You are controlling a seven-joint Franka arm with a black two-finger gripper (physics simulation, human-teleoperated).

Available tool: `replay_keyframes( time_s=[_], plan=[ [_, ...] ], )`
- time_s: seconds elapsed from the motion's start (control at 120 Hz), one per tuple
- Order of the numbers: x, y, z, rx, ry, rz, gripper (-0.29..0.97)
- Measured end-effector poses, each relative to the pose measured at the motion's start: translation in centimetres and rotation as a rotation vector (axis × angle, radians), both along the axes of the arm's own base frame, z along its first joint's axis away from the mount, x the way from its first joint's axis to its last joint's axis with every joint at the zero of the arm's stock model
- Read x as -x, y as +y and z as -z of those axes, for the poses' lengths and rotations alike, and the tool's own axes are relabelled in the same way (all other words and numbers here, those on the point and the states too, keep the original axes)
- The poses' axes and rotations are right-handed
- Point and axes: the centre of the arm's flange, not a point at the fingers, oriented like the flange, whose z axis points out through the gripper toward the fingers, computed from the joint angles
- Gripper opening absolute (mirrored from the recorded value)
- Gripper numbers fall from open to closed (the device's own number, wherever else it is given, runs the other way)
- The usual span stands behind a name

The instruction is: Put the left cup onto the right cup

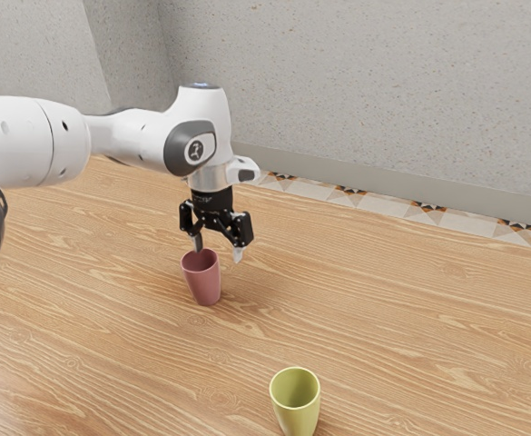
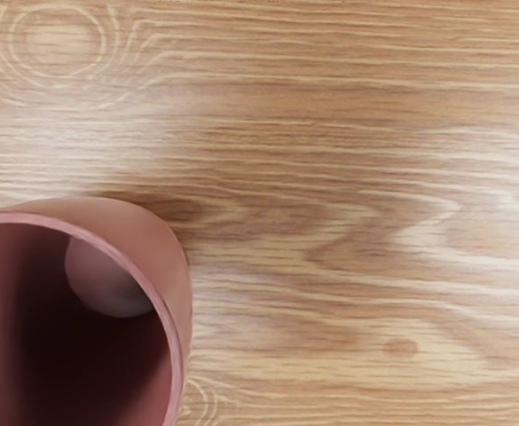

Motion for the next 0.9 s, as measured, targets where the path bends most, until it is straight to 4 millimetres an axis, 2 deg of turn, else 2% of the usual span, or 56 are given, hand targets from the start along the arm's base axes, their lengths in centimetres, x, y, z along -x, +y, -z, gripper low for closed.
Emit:
replay_keyframes(
  time_s=[0.167,0.325,0.725,0.775,0.9],
  plan=[
    [-0.2,-0.2,0.4,0.003,-0.019,-0.001,0.68],
    [0.7,0.2,3.0,0.002,0.004,-0.011,0.68],
    [0.4,0.7,6.4,0.004,0.022,-0.025,0.68],
    [0.3,0.7,6.5,0.002,0.016,-0.022,0.61],
    [-0.1,0.4,6.0,-0.023,-0.007,0.01,0.28]
  ],
)
